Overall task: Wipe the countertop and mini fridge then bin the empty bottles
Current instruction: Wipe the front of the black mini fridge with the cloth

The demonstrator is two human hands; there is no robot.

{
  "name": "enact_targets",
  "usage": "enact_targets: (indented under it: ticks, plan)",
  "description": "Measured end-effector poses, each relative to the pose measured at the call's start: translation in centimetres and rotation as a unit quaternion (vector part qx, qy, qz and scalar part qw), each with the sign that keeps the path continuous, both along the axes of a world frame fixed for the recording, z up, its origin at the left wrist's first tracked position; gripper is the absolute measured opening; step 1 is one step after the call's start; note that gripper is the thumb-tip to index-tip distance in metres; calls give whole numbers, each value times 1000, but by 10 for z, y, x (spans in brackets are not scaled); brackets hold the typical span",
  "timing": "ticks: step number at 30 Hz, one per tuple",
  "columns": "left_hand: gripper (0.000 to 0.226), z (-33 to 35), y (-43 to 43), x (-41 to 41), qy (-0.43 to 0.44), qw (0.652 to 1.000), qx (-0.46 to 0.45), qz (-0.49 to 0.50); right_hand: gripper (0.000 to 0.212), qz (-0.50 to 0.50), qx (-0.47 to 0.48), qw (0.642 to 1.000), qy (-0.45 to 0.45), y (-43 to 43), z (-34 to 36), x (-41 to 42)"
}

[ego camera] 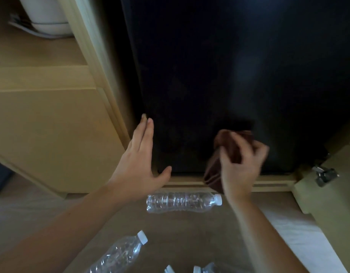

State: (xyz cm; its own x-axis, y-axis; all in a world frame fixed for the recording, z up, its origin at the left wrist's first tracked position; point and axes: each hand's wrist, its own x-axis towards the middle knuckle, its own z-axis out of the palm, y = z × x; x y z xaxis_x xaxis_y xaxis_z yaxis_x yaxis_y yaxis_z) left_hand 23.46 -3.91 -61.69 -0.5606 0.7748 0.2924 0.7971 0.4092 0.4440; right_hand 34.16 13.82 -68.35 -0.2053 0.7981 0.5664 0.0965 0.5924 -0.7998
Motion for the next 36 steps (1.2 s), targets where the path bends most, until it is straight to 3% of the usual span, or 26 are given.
enact_targets:
  ticks: [7,14,16,19,21,28,36]
  plan:
    - [104,-7,0,-3,-29,999,12,-15,37,-47,-35,996,71,-16,-2,-16]
    - [100,-12,-14,-1,-82,996,26,-15,41,74,98,987,-105,-73,-19,-51]
    - [100,-15,-24,0,-79,996,12,-28,42,85,86,988,-98,-67,-17,-45]
    - [97,-18,-39,-5,-79,997,15,-21,44,23,38,999,1,-47,0,-35]
    - [95,-19,-45,-9,-84,996,14,-8,43,-5,58,998,24,-39,7,-37]
    - [92,-23,-55,-10,-101,995,13,-13,44,62,74,992,-85,-75,-44,-55]
    - [88,-24,-64,-10,-99,995,14,-6,39,99,77,988,-92,-82,-39,-57]
